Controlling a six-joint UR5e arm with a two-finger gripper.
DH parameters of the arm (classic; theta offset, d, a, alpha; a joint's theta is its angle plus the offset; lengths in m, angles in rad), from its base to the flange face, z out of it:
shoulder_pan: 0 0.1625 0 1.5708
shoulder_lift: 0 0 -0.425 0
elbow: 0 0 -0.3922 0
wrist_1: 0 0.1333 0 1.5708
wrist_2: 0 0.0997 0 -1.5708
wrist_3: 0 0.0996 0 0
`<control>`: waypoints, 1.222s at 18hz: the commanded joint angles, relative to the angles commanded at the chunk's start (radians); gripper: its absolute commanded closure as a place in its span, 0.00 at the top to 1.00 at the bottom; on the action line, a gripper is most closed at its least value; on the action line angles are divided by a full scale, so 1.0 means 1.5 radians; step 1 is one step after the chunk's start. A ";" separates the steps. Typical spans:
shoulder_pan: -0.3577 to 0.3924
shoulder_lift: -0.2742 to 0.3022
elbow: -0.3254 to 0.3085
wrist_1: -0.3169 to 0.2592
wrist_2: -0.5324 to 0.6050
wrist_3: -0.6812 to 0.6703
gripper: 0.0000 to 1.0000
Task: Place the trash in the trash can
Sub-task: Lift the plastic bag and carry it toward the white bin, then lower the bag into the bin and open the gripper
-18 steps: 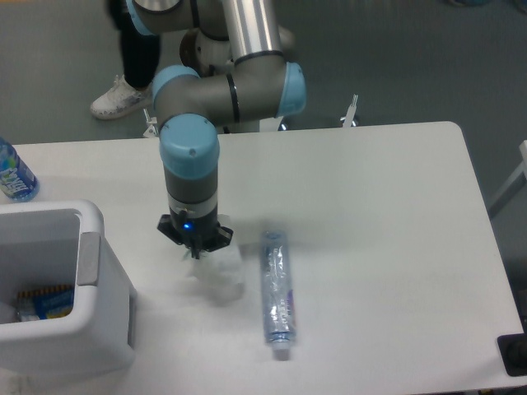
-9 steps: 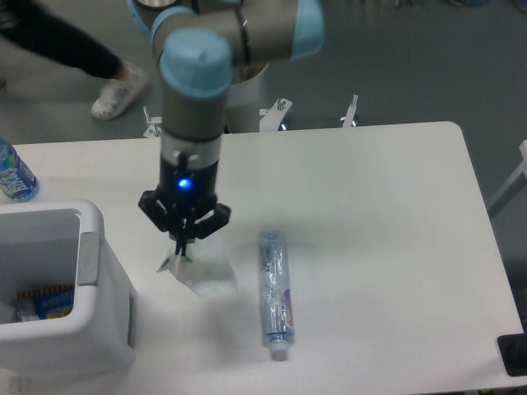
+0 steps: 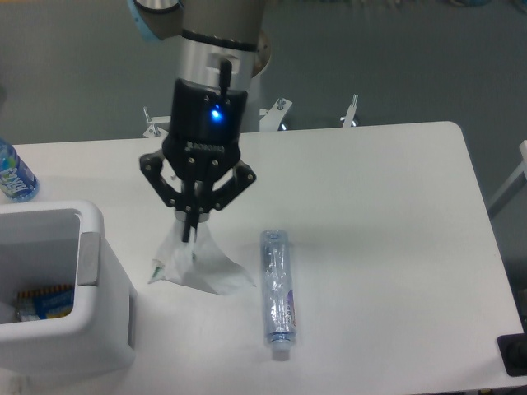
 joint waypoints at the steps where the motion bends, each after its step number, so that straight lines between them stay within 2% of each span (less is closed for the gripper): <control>1: -0.009 0.000 0.000 0.000 -0.001 0.000 0.00; 8: -0.090 -0.014 0.009 0.001 -0.001 0.000 0.00; 13: -0.157 -0.042 0.025 0.007 -0.003 -0.009 0.00; 17: -0.185 -0.063 0.020 0.009 -0.003 -0.010 0.02; 18: -0.195 -0.068 0.019 0.011 -0.002 -0.009 0.14; 19: -0.199 -0.071 0.018 0.011 -0.002 -0.009 0.32; 20: -0.200 -0.073 0.018 0.014 0.001 -0.004 0.62; 21: -0.199 -0.078 0.023 0.021 0.001 0.005 0.87; 22: -0.198 -0.079 0.026 0.033 0.003 0.012 1.00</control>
